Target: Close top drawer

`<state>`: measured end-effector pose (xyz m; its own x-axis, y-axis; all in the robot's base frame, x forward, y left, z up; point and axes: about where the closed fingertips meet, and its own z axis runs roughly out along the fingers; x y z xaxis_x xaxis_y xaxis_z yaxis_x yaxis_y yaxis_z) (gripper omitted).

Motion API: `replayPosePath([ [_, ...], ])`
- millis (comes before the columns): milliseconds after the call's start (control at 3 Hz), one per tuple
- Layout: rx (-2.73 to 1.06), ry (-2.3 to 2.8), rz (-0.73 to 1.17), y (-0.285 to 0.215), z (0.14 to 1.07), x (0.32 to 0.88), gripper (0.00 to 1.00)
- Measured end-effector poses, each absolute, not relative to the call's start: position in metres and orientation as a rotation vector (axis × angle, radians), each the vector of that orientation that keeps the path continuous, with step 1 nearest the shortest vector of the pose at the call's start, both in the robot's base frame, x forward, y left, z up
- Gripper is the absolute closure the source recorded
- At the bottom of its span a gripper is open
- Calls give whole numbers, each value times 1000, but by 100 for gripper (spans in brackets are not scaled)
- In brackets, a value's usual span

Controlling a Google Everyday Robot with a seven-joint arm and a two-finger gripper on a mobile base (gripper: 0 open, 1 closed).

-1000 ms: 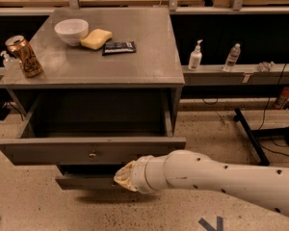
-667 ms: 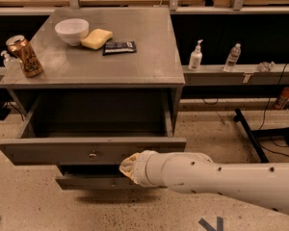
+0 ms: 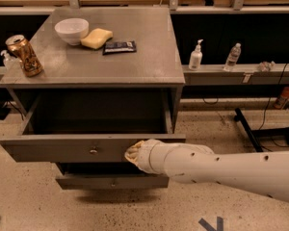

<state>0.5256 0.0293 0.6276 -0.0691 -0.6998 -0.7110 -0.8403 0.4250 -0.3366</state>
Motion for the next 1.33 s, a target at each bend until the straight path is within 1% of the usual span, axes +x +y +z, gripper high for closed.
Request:
replayPosePath([
  [333,-1322,1813,204,29,628,526,100],
  [1000,-1308,1813,187,28,629,565,100],
  [1333,-1308,1813,187,28,629,565,100],
])
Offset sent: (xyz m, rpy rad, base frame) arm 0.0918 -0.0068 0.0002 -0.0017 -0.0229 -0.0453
